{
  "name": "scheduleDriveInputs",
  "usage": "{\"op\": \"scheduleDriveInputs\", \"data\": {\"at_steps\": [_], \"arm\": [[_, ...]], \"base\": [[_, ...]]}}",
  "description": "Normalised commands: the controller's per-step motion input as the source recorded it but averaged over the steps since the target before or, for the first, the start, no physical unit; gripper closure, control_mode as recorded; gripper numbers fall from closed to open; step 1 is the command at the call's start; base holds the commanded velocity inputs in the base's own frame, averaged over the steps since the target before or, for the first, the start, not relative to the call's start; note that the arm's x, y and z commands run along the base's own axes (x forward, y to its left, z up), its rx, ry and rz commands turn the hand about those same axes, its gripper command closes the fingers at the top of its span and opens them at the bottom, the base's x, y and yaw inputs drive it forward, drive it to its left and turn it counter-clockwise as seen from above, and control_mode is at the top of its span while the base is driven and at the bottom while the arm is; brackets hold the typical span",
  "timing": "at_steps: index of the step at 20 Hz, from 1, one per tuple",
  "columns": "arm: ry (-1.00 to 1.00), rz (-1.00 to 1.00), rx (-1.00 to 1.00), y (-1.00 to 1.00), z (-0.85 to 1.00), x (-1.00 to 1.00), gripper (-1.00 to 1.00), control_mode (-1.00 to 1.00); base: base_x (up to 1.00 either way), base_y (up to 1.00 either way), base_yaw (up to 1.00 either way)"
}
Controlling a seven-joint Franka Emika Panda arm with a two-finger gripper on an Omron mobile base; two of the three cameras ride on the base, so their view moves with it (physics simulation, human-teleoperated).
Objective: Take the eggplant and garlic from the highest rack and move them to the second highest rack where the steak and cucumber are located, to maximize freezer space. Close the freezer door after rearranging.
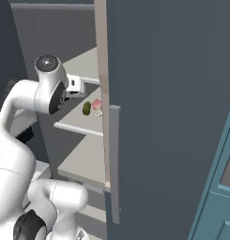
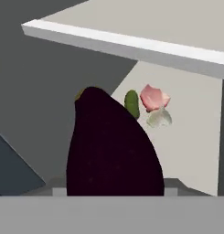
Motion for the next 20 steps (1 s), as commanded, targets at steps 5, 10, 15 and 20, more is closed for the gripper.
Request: {"op": "scheduleDriveInputs", "data": {"at_steps": [5,10,15,20], "arm": [[0.29,-0.02,-0.12,-0.05,-0.72,-0.17,1.0,-1.0],[0.23,-0.03,-0.01,-0.09,-0.56,0.12,1.0,-1.0],[0.14,-0.03,0.0,-0.11,-0.53,0.34,1.0,-1.0],[0.01,-0.09,0.0,-0.07,-0.42,0.43,1.0,-1.0]], "base": [[0.0,0.0,0.0],[0.0,0.0,0.0],[0.0,0.0,0.0],[0.0,0.0,0.0]]}}
